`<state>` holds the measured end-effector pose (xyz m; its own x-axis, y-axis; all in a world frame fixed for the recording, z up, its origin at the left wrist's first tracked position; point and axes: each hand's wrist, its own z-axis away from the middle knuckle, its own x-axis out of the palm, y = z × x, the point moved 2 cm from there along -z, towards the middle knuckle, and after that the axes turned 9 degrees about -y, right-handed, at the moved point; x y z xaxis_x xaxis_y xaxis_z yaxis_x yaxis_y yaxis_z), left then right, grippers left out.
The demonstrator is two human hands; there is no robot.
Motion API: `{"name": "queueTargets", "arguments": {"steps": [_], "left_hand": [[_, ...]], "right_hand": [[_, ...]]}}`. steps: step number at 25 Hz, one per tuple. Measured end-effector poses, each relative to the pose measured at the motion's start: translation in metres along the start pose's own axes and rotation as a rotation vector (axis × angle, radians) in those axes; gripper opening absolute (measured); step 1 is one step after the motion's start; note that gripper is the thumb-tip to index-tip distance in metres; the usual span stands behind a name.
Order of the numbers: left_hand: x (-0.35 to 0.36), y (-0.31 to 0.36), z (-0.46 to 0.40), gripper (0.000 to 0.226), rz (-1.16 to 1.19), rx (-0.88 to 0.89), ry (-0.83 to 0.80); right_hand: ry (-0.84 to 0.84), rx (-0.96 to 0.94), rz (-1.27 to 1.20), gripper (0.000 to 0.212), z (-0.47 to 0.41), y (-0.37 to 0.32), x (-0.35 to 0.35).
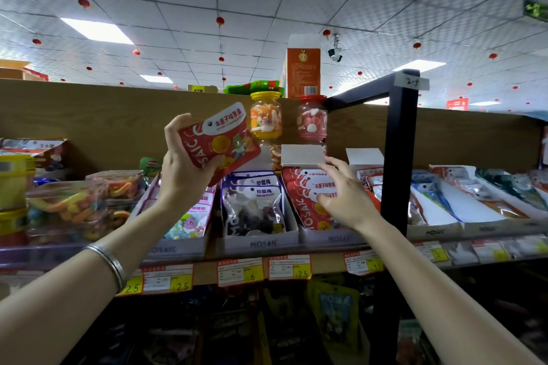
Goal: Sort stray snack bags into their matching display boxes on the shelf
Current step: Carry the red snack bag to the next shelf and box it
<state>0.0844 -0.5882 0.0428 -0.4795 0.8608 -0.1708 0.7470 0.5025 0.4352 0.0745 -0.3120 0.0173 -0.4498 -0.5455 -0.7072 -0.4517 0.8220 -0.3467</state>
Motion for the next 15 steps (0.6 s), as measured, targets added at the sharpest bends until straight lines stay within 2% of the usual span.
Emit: {"name": "queueTargets", "arguments": {"steps": [3, 7, 11, 15], "left_hand": [[0.025, 0.025, 0.003, 0.080, 0.062, 0.037, -0.061], [0.073, 0.049, 0.008, 0.088, 0.073, 0.037, -0.333], [0.111, 0.062, 0.017, 0.084, 0.068, 0.012, -0.511], [0.135, 0.070, 0.024, 0.073, 0.001, -0.029, -0.626]], "right_hand": [[0.216, -0.203, 0.037, 0.040, 0.021, -0.002, -0.018], [0.480, -0.390, 0.139, 0.024, 0.042, 0.012, -0.049], [0.557, -0.411, 0.088, 0.021, 0.049, 0.036, -0.074], [0.539, -0.439, 0.051, 0.020, 0.051, 0.053, -0.083]]}}
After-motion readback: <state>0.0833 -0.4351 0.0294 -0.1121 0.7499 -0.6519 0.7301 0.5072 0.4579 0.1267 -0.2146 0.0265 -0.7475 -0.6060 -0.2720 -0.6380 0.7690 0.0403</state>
